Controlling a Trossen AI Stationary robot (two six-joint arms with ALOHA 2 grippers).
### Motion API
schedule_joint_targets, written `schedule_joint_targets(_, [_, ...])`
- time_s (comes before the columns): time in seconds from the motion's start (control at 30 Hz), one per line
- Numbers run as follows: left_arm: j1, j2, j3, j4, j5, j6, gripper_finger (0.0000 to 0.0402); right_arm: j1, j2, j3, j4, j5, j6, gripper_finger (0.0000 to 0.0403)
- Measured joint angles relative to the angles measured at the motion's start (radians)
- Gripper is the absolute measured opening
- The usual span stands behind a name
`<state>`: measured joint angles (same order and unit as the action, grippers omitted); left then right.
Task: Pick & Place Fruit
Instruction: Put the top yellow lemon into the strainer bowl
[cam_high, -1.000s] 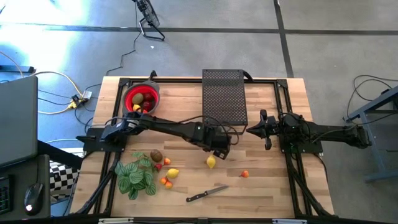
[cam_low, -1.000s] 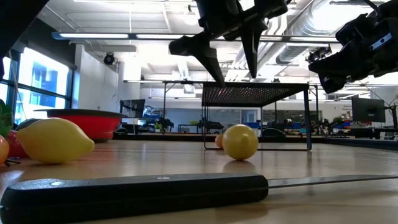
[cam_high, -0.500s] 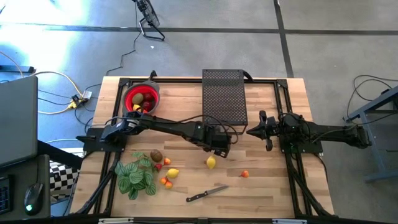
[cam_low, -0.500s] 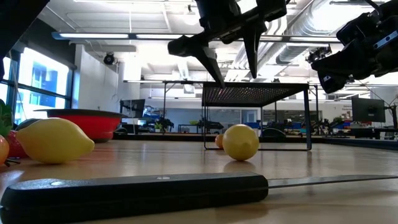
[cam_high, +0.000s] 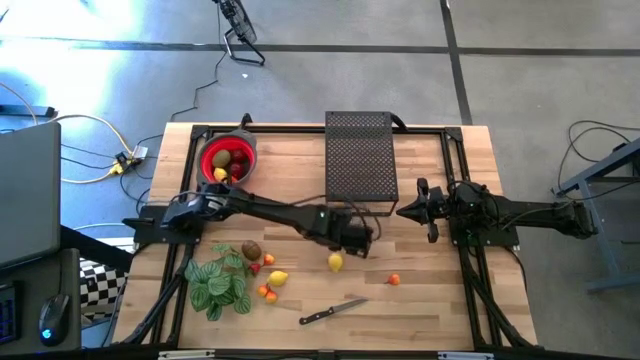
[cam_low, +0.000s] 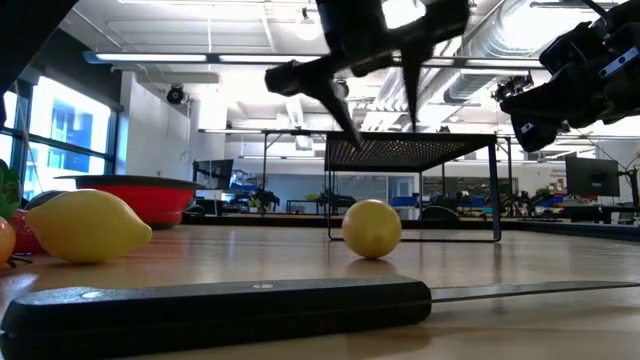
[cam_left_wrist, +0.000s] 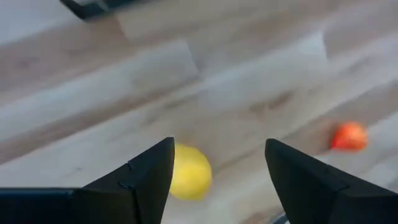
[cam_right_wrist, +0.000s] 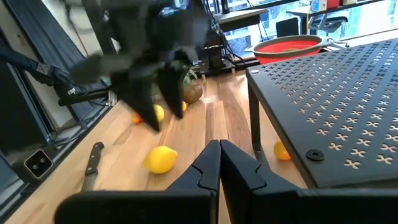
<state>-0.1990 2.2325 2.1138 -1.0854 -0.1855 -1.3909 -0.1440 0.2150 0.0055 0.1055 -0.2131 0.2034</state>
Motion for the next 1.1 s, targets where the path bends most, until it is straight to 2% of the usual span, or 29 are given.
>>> schedule_joint_targets(0.1, [-0.022,0.028,-0.006,-0.025,0.033,0.019,0.0243,0.0,0.0,0.0,-0.001,0.0,0.001,0.0002])
schedule_joint_targets(0.23, [-0.04,0.043,-0.005,-0.024,0.098,-0.067,0.0243,0.0,0.0,0.0,-0.004,0.0,0.002,0.0002])
schedule_joint_targets(0.47, [-0.051,0.089,-0.001,-0.023,0.037,-0.165,0.0243,0.0,0.002,0.0,-0.012,0.001,0.002,0.0002])
schedule_joint_targets(0.93, [-0.05,0.132,-0.004,0.0,0.05,-0.162,0.0243,0.0,0.002,0.0,-0.026,0.001,0.002,0.0002])
schedule_joint_targets(1.1, [-0.05,0.131,-0.004,-0.005,0.052,-0.074,0.0243,0.0,0.002,0.0,-0.026,0.001,0.002,0.0002])
